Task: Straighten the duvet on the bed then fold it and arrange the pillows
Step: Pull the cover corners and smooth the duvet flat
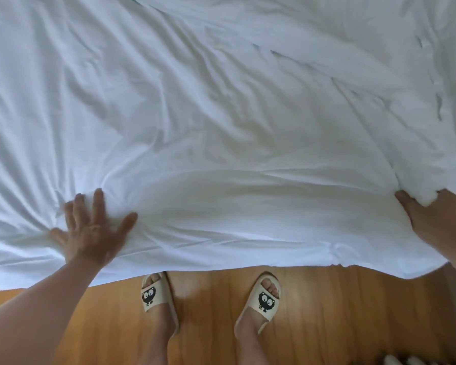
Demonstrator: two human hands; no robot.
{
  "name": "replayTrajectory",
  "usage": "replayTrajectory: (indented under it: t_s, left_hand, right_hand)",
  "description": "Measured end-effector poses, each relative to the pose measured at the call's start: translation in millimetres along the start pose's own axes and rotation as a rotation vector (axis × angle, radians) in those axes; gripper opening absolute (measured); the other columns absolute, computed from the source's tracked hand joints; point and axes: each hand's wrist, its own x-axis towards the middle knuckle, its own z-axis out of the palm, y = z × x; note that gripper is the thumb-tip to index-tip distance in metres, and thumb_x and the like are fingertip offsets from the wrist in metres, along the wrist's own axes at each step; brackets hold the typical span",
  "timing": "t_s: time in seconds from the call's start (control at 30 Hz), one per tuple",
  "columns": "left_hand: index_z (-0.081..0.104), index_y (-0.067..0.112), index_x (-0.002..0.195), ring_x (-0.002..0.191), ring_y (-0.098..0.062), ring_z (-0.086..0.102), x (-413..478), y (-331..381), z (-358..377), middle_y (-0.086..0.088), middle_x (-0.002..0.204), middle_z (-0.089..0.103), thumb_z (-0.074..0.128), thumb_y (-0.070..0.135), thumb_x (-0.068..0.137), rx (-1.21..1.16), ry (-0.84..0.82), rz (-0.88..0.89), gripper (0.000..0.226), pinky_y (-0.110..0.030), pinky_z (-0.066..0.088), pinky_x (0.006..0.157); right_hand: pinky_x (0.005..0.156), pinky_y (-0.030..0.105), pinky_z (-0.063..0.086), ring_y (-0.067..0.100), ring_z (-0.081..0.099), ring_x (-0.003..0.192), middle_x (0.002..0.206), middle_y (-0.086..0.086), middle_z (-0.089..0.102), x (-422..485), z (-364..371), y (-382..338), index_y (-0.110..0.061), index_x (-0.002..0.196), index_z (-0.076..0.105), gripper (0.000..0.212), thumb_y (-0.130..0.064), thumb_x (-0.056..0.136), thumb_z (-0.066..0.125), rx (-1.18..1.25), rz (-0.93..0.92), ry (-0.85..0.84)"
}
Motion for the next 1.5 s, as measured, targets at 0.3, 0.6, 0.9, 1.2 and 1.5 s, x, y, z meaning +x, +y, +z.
replayTrajectory:
  t_s: [0.3,0.6,0.9,1.2,1.5]
  left_hand:
    - [0.001,0.039,0.156,0.152,-0.027,-0.002,-24,-4,-5,-0.007,0.165,0.000,0.030,0.092,0.074,-0.019,-0.042,0.079,0.102,-0.066,0.022,0.113]
    - [-0.002,0.043,0.159,0.154,-0.031,0.004,-19,-36,-11,-0.008,0.169,0.003,0.026,0.097,0.067,0.071,-0.064,0.299,0.110,-0.065,0.016,0.113]
    - [0.033,0.041,0.153,0.152,-0.020,0.018,25,-204,-39,0.005,0.164,0.025,0.018,0.081,0.087,0.014,-0.046,0.251,0.079,-0.063,0.022,0.112]
    - [0.017,0.026,0.153,0.125,-0.044,0.052,104,-242,-64,-0.019,0.135,0.055,0.075,0.070,0.070,-0.590,-0.260,-0.307,0.110,-0.047,0.044,0.100]
    - [0.041,0.025,0.108,0.085,-0.031,0.061,103,-276,-60,-0.003,0.085,0.064,0.076,0.061,0.077,-0.710,-0.418,-0.152,0.059,-0.037,0.048,0.066]
  right_hand:
    - [0.104,0.063,0.039,0.048,0.044,0.129,0.142,0.025,0.044,4,-18,0,-0.010,0.145,0.028,0.100,-0.055,0.074,0.081,-0.269,0.146,0.027]
    - [0.121,0.060,0.010,0.030,0.007,0.155,0.169,0.006,0.006,-130,131,-150,-0.027,0.160,0.013,0.076,-0.067,0.098,0.029,-0.428,-0.611,-0.118]
    - [0.122,0.059,0.016,0.025,0.002,0.156,0.169,0.006,0.002,-203,164,-171,-0.017,0.161,0.008,0.092,-0.078,0.091,0.010,-0.557,-0.529,-0.147]
    - [0.119,0.065,-0.005,0.027,-0.024,0.152,0.166,-0.001,-0.023,-336,338,-407,-0.046,0.156,-0.004,0.101,-0.086,0.076,0.042,-0.521,-0.927,-0.470]
    - [0.114,0.073,-0.005,0.034,-0.032,0.148,0.160,0.005,-0.039,-378,355,-393,-0.043,0.153,-0.024,0.116,-0.092,0.069,0.040,-0.706,-0.893,-0.476]
